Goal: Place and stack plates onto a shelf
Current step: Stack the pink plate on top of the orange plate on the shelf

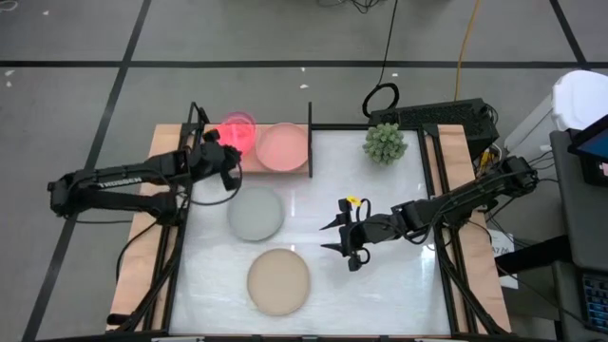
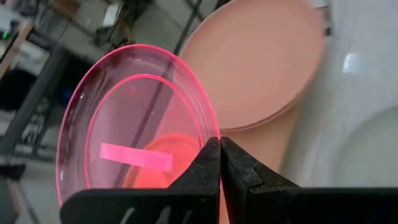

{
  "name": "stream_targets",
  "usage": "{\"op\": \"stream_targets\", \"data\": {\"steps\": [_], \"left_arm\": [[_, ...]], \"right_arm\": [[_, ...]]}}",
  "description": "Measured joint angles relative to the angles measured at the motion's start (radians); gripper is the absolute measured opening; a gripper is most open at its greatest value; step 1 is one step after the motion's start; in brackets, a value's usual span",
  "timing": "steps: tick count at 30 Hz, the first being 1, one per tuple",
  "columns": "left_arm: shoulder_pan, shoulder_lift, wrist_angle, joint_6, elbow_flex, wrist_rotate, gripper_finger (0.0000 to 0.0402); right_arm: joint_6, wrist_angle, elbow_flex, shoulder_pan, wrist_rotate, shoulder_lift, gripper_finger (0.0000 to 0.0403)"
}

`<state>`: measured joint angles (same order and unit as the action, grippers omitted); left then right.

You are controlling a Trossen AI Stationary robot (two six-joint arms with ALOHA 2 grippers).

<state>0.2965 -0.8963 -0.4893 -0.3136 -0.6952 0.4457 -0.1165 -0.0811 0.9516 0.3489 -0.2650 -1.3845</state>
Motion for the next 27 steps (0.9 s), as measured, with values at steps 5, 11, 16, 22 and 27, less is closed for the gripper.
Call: {"op": "stream_targets", "data": {"steps": [5, 11, 16, 22, 27], "left_arm": [[0.096, -0.011, 0.001, 0.007, 0.0, -0.088, 0.0001], [0.207, -0.095, 0.013, 0.011, 0.0, -0.097, 0.0001], [0.252, -0.188, 0.054, 0.035, 0.0, -0.097, 0.0001], [0.283, -0.266, 0.075, 0.032, 0.0, -0.098, 0.0001], [0.299, -0.299, 0.076, 0.044, 0.0, -0.103, 0.0001]], "right_arm": [[0.0, -0.007, 0.0, 0.0, 0.0, 0.0, 0.0184], [0.0, -0.005, 0.0, 0.0, 0.0, 0.0, 0.0184], [0.0, -0.005, 0.0, 0.0, 0.0, 0.0, 0.0185], [0.0, -0.005, 0.0, 0.0, 0.0, 0.0, 0.0185], [0.0, -0.005, 0.0, 0.0, 0.0, 0.0, 0.0185]]}}
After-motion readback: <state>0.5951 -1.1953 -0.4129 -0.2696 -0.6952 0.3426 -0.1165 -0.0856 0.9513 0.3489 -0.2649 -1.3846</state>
